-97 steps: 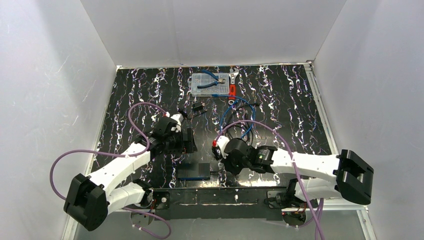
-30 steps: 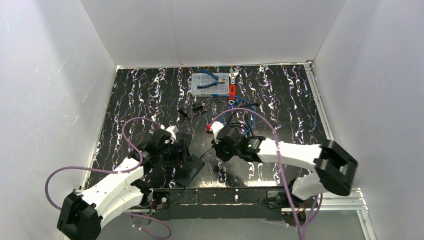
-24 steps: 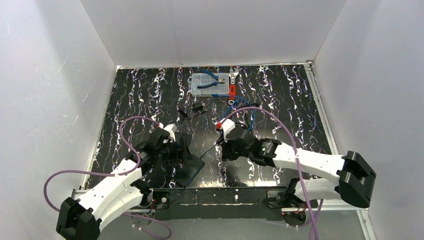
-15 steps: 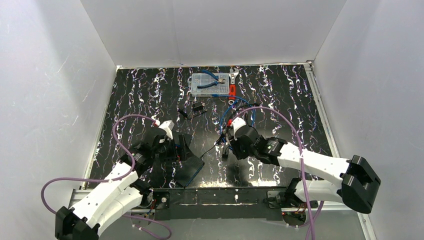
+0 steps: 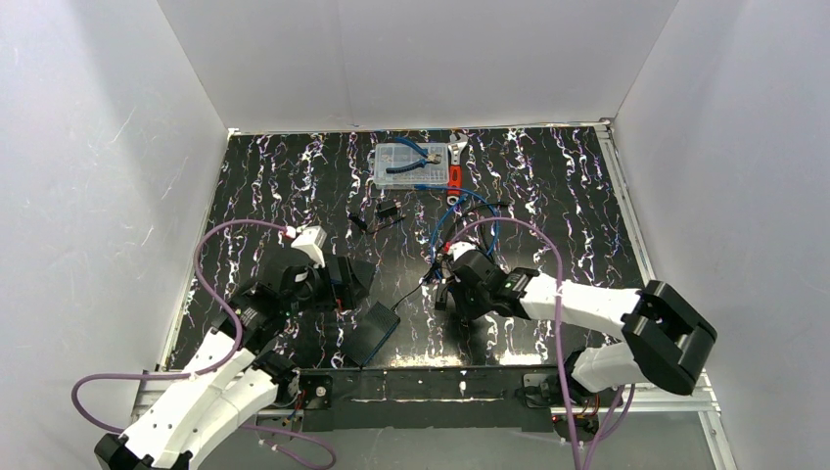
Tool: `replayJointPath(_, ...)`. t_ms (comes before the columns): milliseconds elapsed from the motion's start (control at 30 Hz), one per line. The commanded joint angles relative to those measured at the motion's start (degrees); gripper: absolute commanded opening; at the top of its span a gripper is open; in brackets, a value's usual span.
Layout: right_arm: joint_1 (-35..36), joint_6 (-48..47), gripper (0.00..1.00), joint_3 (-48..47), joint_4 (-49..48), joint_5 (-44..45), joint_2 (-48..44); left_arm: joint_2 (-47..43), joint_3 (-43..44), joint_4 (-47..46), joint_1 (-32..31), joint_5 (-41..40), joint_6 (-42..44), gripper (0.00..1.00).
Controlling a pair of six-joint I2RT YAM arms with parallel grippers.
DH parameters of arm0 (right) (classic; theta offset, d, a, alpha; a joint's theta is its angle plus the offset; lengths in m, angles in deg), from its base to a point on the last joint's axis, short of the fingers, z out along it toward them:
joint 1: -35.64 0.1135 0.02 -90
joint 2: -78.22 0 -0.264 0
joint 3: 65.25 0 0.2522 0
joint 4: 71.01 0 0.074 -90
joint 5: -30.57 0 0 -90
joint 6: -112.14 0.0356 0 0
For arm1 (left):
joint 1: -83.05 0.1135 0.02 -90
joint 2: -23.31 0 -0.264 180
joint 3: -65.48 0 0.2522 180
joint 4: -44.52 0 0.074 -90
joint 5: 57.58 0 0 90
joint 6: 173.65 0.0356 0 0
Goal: Insert the plug into the switch port
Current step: Move the power at the center of the board.
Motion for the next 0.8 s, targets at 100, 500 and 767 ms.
replayJointPath(100, -1.07, 0.86, 0.36, -4.87, -7.04, 0.29, 7.10, -2.69, 1.04, 3.15, -0.26, -1.78, 0.81, 0.98)
replayJointPath(500, -2.06, -4.31, 0.36, -18.67, -10.87, 0.52, 21.43, -2.25, 0.24, 2.41, -0.26, -0.78, 0.56, 0.98)
replayJointPath(767, -2.38, -10.57, 0.35, -26.42, -6.69, 3.47, 22.76, -1.70, -0.29, 2.05, -0.26, -1.33, 0.11, 0.98)
